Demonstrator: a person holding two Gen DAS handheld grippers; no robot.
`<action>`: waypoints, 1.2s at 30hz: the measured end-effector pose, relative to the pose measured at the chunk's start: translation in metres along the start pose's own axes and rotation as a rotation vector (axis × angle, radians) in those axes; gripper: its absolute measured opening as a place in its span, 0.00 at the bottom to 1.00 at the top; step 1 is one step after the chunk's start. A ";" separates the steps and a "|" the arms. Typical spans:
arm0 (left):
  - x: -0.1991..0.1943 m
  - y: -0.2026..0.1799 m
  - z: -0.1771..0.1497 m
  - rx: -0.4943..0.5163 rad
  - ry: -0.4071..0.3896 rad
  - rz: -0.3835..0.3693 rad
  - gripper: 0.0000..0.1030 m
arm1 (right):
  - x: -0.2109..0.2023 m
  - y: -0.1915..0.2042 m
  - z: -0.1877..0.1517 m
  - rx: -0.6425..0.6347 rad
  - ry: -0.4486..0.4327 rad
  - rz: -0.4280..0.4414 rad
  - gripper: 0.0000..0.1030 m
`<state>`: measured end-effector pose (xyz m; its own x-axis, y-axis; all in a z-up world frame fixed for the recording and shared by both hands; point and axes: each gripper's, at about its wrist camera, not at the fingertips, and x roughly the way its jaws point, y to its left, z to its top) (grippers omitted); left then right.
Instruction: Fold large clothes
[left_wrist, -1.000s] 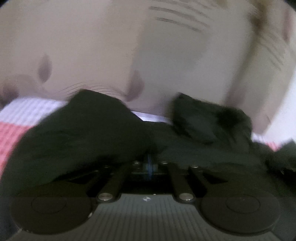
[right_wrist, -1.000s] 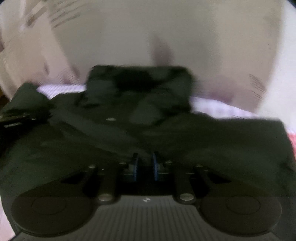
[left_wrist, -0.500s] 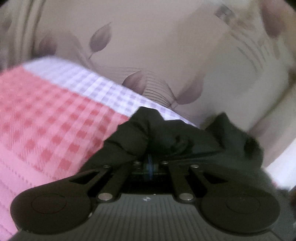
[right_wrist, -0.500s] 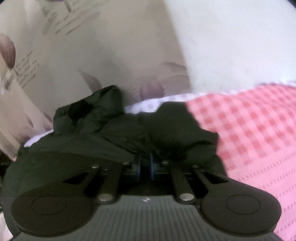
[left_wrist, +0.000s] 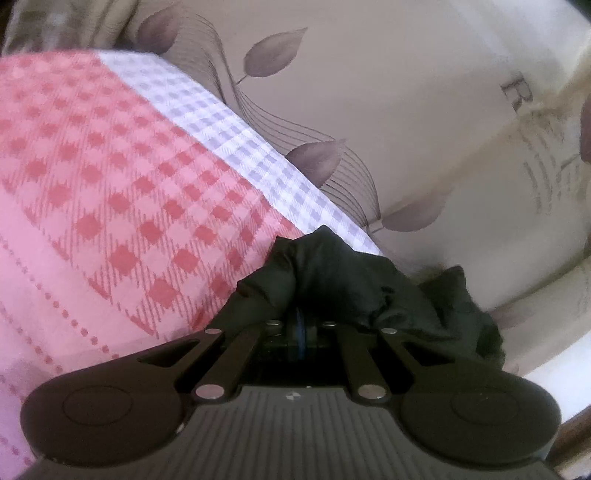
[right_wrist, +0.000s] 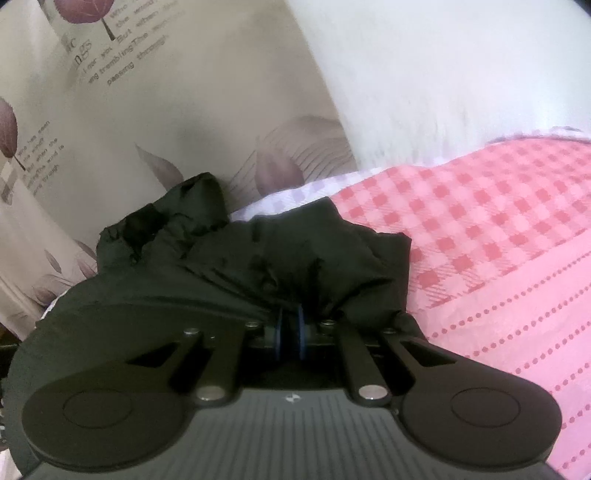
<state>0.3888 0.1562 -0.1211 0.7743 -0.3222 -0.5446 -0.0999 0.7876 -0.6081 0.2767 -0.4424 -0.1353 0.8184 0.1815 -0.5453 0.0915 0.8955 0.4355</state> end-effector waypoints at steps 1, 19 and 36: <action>-0.005 -0.005 0.003 0.042 0.001 0.007 0.09 | 0.000 0.001 0.000 -0.006 -0.002 -0.005 0.06; 0.000 0.009 0.054 0.362 0.242 -0.275 0.80 | -0.131 0.034 -0.041 -0.116 -0.201 0.145 0.75; 0.040 0.010 0.042 0.350 0.341 -0.523 0.23 | -0.137 0.033 -0.086 -0.062 -0.157 0.093 0.75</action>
<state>0.4452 0.1728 -0.1249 0.4216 -0.8047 -0.4179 0.4813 0.5892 -0.6490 0.1190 -0.4030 -0.1081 0.9007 0.2034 -0.3839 -0.0198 0.9019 0.4314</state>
